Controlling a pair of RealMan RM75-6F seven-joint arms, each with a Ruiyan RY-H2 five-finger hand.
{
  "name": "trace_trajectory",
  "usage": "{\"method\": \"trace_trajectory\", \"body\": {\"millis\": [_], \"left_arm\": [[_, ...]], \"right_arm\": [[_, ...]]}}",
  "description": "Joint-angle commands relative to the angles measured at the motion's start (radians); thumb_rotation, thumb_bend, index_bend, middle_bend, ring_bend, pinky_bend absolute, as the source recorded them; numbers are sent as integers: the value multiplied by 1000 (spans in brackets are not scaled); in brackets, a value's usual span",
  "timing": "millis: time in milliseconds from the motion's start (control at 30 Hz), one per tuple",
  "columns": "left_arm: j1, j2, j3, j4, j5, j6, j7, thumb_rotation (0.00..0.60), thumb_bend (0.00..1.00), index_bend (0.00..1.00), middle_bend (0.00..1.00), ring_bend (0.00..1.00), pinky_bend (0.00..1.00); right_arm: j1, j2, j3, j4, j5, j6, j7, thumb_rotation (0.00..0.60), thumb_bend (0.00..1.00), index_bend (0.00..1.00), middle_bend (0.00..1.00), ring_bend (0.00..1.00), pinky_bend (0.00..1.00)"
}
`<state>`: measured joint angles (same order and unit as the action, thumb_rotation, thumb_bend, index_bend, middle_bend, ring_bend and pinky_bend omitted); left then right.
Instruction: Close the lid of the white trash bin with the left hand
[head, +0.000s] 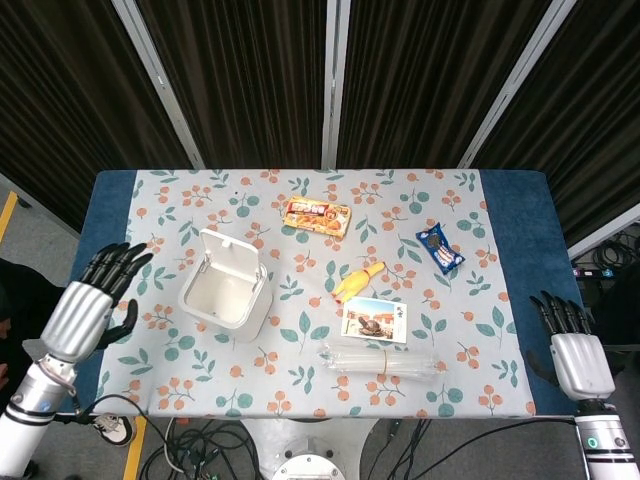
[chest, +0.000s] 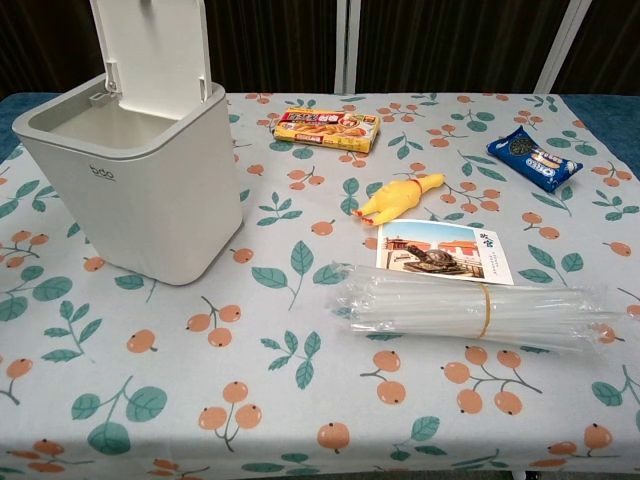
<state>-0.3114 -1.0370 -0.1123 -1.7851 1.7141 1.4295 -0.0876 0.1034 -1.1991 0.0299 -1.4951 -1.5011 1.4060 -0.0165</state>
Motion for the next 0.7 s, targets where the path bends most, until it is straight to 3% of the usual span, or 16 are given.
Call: {"method": "trace_trajectory", "body": {"millis": [33, 367, 533, 700], "left_arm": [[-82, 33, -45, -46, 9, -81, -32, 600, 667, 79, 50, 0, 69], [-279, 39, -123, -77, -99, -325, -17, 600, 673, 79, 67, 0, 69], [-349, 71, -140, -96, -170, -443, 38, 600, 744, 113, 103, 0, 68], [-398, 89, -143, -116, -228, -522, 100, 600, 749, 125, 104, 0, 68]], "right_arm": [[1, -2, 0, 1, 2, -3, 0, 600, 259, 0, 0, 0, 0], [-3, -4, -1, 24, 12, -8, 23, 600, 259, 0, 0, 0, 0], [-3, -7, -2, 36, 18, -16, 35, 600, 259, 0, 0, 0, 0], [-1, -11, -3, 46, 22, -26, 45, 600, 259, 0, 0, 0, 0]]}}
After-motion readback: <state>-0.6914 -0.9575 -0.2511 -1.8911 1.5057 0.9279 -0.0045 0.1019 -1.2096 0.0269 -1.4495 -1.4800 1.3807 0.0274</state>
